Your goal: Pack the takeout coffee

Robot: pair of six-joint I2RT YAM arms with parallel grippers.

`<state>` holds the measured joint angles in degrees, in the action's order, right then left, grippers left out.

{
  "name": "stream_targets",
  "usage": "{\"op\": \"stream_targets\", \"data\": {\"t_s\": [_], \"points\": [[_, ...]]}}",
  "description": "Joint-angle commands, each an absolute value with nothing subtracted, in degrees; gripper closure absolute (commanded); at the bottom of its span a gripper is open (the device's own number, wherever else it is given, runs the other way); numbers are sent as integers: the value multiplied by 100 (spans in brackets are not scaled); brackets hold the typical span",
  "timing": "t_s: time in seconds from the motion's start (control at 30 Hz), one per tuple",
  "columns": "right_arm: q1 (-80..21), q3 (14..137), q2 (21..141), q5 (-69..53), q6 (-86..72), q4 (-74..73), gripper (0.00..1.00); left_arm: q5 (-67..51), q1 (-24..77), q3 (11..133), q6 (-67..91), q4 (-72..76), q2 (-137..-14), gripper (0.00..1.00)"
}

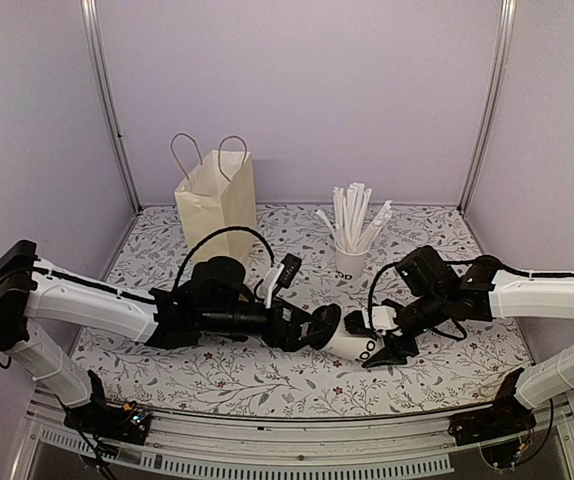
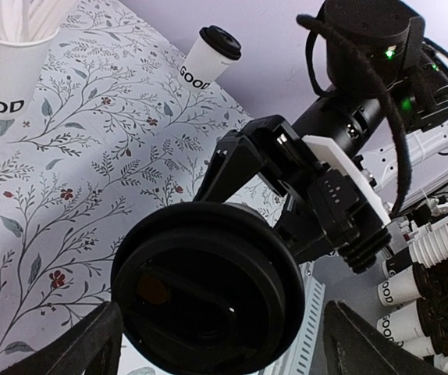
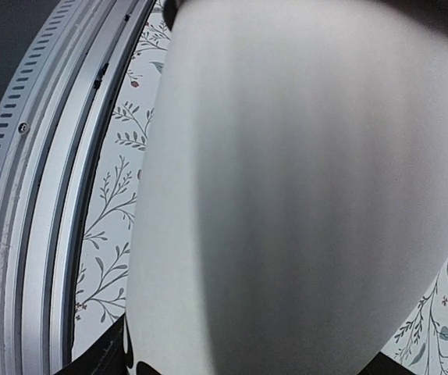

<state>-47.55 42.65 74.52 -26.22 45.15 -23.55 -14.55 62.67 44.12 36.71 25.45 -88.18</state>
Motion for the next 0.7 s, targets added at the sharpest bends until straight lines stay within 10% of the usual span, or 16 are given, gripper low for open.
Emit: {"op": "stream_targets", "data": {"t_s": [0.0,0.67], "points": [[-4789,4228,7343,-2774,4535,-2214,30,-1492,6195,4567,3662,2377,-8832,10],[-4788,4226,7330,-2786,4535,-2184,30,-1891,6065,4793,3933,2241,-9158,0]]}}
